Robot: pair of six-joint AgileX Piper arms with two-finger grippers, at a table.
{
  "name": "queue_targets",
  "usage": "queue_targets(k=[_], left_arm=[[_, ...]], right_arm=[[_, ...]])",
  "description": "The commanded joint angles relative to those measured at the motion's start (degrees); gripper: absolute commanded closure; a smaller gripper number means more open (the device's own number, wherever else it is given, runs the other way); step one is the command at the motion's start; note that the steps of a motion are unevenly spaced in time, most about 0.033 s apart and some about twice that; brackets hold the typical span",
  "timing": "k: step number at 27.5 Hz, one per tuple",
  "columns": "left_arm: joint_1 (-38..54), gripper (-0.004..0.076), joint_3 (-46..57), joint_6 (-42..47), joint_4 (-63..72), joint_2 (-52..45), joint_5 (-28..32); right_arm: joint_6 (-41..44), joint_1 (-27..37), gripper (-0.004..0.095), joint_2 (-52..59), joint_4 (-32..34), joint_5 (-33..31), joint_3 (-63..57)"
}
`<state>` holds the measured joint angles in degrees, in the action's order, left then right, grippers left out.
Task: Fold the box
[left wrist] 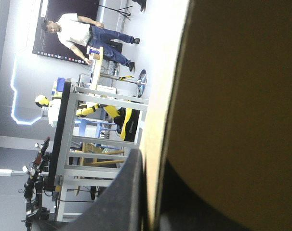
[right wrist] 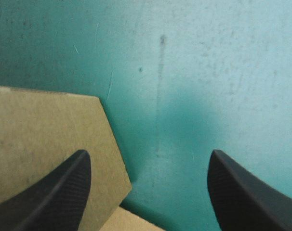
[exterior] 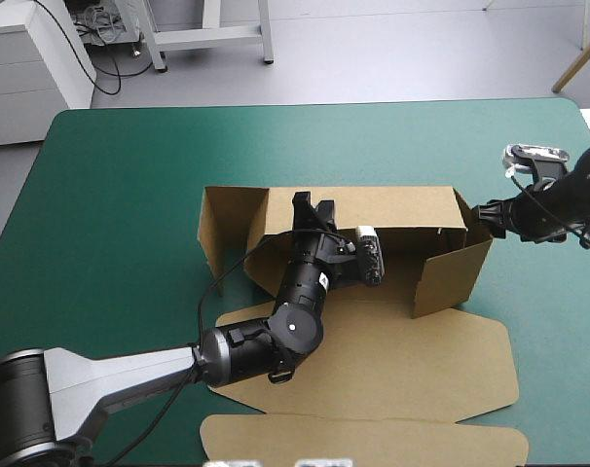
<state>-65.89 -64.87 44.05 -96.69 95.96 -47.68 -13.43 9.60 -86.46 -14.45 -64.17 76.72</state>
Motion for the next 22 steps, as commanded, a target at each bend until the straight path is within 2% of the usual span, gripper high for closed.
queue_targets(k=[1, 5, 11, 17, 22], left_arm=[[-0.2, 0.0734, -1.53, -6.82, -0.4, -2.54, -0.06], [-0.2, 0.0734, -1.53, -12.54, 1.03, -2.42, 2.44], [-0.2, 0.0734, -1.41, -20.31, 5.02, -2.42, 6.83], [-0.2, 0.0734, -1.41, -20.42, 5.13, -2.42, 6.83], [-0.2, 0.0734, -1.41, -20.42, 5.13, -2.42, 6.83]], right_arm=[[-4.11, 0.07, 0.0288, 7.18, -3.72, 4.1, -4.73], [-8.23, 0.07, 0.0288, 13.98, -9.32, 10.85, -13.55], [-16.92, 0.07, 0.0288, 20.77, -15.43, 17.47, -21.87], [-25.02, 0.07, 0.0288, 22.25, -17.72, 18.28, -25.89], [-32.71, 0.07, 0.0288, 22.25, -17.7, 14.57, -25.92]])
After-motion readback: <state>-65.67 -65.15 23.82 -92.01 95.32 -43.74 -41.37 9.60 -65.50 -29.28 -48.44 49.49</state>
